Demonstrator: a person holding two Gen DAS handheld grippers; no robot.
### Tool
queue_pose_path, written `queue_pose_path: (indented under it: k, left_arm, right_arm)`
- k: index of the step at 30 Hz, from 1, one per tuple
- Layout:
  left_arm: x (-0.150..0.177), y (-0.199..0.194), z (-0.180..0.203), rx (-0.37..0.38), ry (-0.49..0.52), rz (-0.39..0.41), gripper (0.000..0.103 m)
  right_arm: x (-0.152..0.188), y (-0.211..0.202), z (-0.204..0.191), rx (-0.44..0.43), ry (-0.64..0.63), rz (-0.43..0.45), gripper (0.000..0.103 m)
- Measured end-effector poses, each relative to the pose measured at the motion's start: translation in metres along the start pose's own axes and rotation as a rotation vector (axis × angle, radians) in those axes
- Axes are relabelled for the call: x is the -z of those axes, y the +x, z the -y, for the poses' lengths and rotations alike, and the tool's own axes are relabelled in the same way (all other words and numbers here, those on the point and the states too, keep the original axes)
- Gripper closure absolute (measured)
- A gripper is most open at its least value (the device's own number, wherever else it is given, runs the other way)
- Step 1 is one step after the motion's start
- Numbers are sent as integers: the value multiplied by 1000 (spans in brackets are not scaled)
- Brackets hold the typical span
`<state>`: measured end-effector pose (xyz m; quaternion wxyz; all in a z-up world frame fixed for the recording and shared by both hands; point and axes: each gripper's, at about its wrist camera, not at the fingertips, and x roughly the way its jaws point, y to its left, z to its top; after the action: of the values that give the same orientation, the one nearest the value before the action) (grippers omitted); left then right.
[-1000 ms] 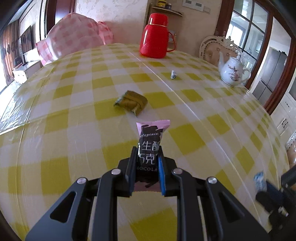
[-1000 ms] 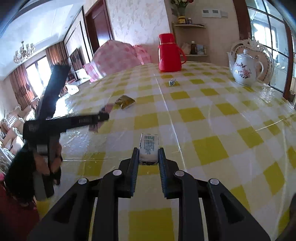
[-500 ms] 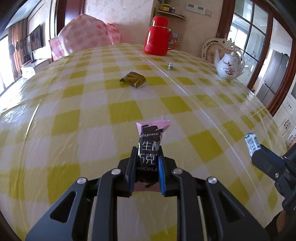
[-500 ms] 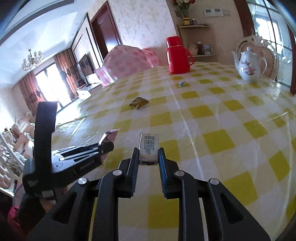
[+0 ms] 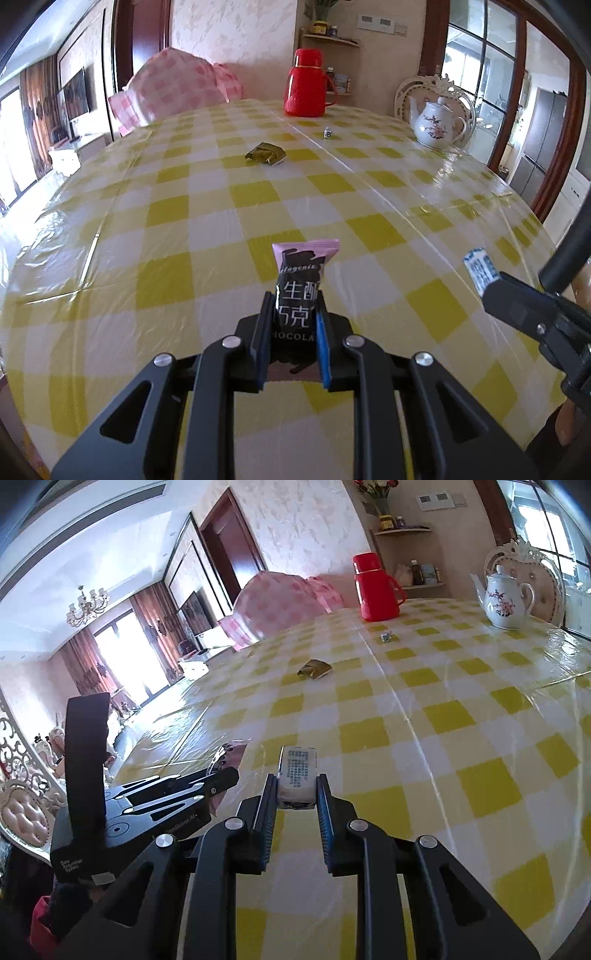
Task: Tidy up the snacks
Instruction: 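Carry the chocolate bar and white carton over the white box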
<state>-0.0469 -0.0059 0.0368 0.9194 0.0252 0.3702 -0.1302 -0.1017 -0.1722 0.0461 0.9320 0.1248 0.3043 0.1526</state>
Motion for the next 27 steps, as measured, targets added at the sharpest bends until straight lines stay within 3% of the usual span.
queue_pose_path:
  k: [9, 27]
  left_arm:
    - [27, -41, -12, -29, 26, 20, 82]
    - [86, -116, -99, -131, -42, 39, 82]
  right_arm:
    - [21, -7, -35, -23, -56, -26, 82]
    - [56, 1, -144, -128, -275, -95, 82]
